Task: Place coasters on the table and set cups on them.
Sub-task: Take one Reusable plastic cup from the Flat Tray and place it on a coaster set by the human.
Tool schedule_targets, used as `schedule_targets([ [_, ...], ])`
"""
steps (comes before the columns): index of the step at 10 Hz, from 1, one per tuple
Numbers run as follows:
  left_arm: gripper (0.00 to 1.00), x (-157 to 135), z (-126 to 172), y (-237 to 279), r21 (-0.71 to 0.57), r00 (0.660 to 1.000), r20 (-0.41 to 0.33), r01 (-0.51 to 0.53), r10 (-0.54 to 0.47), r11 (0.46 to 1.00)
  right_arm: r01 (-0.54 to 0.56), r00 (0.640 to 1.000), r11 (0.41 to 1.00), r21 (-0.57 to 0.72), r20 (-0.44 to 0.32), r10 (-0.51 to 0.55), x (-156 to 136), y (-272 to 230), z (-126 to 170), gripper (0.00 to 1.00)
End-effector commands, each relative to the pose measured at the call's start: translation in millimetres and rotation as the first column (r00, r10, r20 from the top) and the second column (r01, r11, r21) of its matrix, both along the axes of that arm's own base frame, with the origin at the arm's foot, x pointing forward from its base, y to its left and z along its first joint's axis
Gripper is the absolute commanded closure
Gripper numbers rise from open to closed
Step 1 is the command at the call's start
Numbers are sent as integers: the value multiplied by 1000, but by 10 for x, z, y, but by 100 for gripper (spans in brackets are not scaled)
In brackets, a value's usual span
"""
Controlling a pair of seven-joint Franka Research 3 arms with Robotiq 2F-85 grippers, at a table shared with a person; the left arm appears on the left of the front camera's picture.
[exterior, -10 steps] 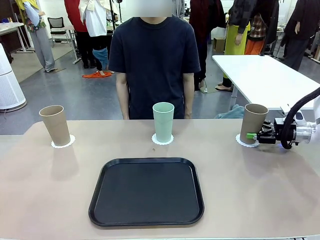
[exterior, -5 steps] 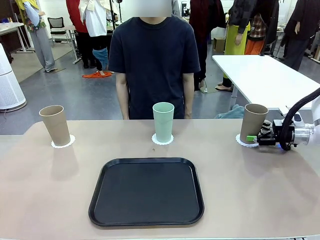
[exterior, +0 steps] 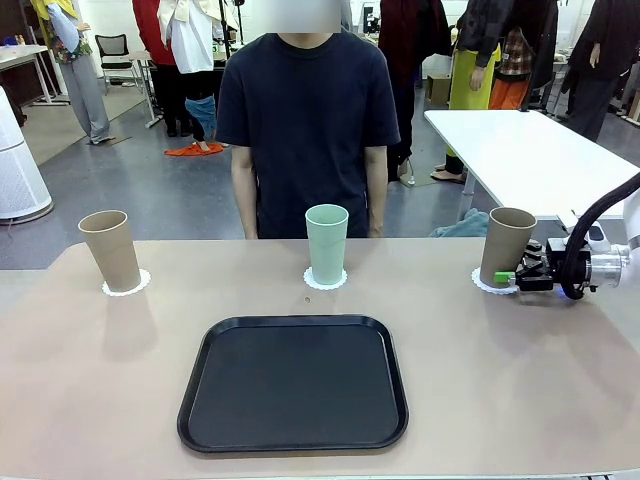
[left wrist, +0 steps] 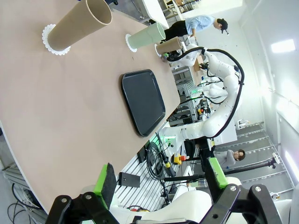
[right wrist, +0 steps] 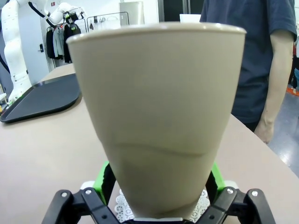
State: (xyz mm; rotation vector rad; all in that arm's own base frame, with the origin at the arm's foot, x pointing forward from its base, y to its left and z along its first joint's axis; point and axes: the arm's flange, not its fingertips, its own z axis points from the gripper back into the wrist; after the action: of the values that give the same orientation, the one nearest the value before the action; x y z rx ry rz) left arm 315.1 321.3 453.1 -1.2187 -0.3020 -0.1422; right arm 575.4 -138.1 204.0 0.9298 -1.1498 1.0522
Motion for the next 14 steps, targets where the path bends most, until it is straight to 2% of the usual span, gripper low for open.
schedule_targets([
  [1, 0, -21, 26, 6, -5, 1000, 4, 2, -2, 1000, -14, 1000, 998, -69, -6, 14, -2, 5, 78, 0],
  [8, 0, -21, 26, 6, -5, 1000, 4, 2, -2, 1000, -29, 999, 993, -117, -20, 26, -29, -123, 157, 0],
  [14, 0, -21, 26, 6, -5, 1000, 4, 2, -2, 1000, -10, 1000, 995, -103, -18, 8, -76, -279, 264, 0],
])
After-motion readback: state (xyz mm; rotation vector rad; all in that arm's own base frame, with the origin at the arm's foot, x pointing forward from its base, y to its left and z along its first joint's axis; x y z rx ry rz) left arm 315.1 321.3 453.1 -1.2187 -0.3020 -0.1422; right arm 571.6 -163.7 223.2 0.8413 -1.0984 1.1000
